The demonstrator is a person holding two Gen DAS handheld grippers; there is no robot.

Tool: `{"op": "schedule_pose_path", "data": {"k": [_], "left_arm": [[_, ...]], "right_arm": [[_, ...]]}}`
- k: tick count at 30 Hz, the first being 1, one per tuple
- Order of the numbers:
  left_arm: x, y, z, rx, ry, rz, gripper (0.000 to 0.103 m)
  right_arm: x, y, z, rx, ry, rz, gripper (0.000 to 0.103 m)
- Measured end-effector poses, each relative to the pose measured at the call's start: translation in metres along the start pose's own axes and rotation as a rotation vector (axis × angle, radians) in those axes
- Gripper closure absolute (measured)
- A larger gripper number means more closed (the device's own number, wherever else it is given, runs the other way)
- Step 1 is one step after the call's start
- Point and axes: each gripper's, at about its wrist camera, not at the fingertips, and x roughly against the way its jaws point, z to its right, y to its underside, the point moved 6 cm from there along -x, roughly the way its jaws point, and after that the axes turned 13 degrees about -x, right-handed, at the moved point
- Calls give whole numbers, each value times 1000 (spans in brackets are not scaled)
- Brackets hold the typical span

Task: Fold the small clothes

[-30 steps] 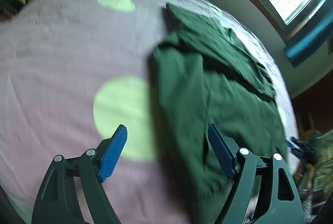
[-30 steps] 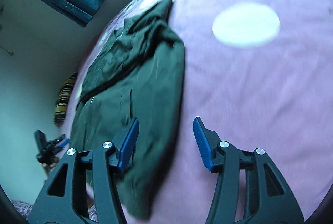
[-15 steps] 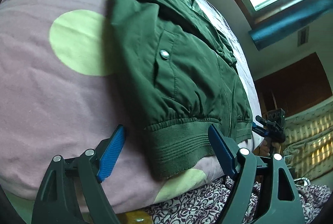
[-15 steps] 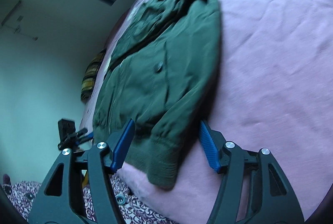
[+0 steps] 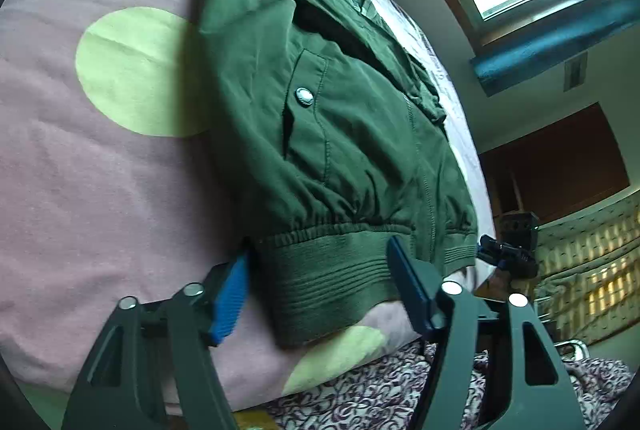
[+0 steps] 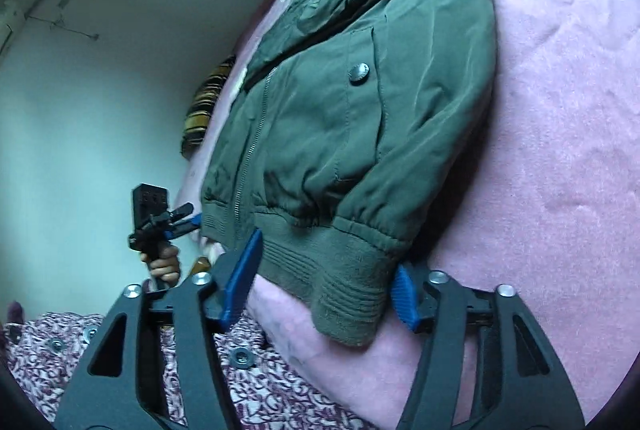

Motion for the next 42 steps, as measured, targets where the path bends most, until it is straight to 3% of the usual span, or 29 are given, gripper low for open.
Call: {"op": "schedule_pose_path", "data": {"k": [8,10,11,12,16,21,26,29,34,38,42], "left_arm": [[-1,2,5,-6,-26,7,39],[-6,-3,7,-10,-50,-3,39],[-7,-3,7,-10,-53,-8,45],[-8,-3,6,-10,-76,-17,60],[-6,0,1,19,-53,-35,76],[11,-7,5,56,33,27,88],[32,-34,15,96,156,136,90],[42,-64,21,108,200,199,91],[37,-125,22,118,239,273,91],[13,-174,2,141,223,290,90],[-30,-213,-29,186,189,247,90]], "right_arm": [[-7,-2,-1,8,-8,-1,60],[-10,-2,1,11,11,1,67],[-11,-1,2,11,20,-2,76],[-12,1,4,13,26,-11,83],[-11,2,4,13,30,-13,88],[0,0,-1,-50,-104,-12,91],[16,-11,-17,-120,-313,12,91],[25,-32,-29,-134,-415,43,91],[25,-89,-45,-147,-512,99,92],[8,-144,-42,-196,-526,123,92],[-28,-198,-23,-299,-495,121,91]]}}
